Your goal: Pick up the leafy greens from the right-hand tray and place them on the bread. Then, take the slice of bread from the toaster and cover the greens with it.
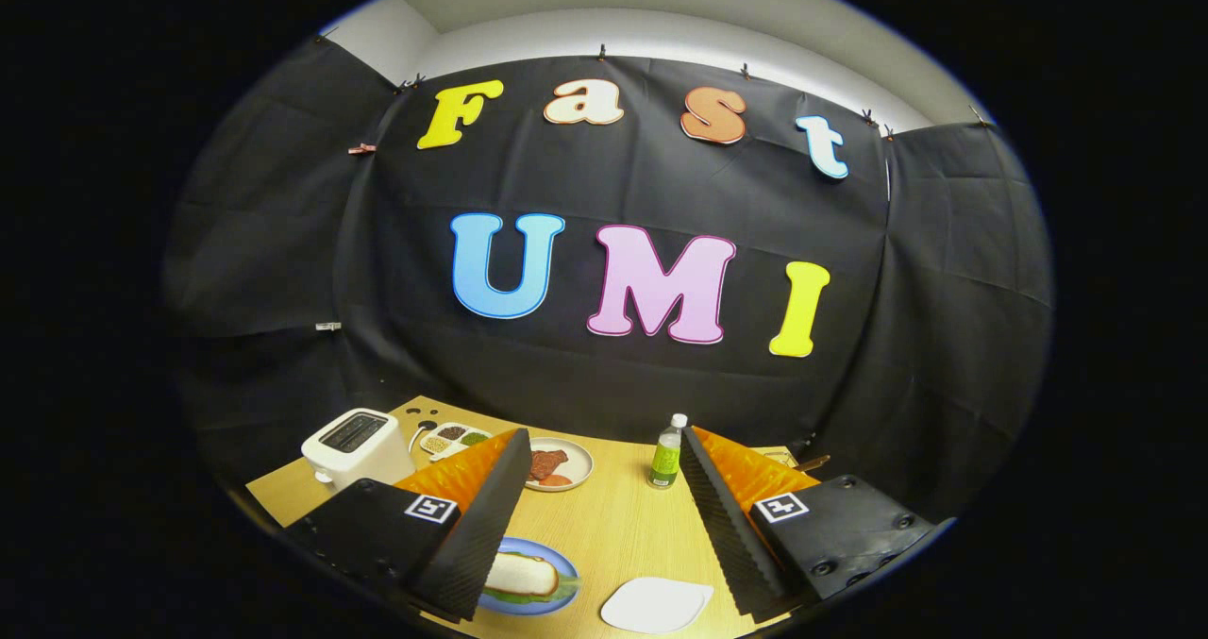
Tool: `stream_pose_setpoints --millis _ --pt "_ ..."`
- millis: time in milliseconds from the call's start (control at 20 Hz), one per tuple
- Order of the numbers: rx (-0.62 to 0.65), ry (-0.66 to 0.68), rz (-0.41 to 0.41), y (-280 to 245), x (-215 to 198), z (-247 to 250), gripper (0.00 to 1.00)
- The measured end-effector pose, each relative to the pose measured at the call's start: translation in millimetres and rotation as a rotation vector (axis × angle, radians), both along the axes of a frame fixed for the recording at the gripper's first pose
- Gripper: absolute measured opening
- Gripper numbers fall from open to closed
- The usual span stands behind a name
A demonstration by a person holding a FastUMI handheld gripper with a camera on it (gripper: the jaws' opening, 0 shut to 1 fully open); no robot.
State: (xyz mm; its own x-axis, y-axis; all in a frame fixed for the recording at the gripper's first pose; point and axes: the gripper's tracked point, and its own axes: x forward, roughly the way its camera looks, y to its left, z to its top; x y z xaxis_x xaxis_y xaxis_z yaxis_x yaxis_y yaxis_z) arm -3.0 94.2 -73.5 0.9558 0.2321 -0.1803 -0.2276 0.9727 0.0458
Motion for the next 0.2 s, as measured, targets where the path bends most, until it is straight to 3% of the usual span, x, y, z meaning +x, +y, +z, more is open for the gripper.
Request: stream_pose_setpoints --millis 200 --pt "-0.002 0.001 0.0 -0.2 0.0 -0.2 0.98"
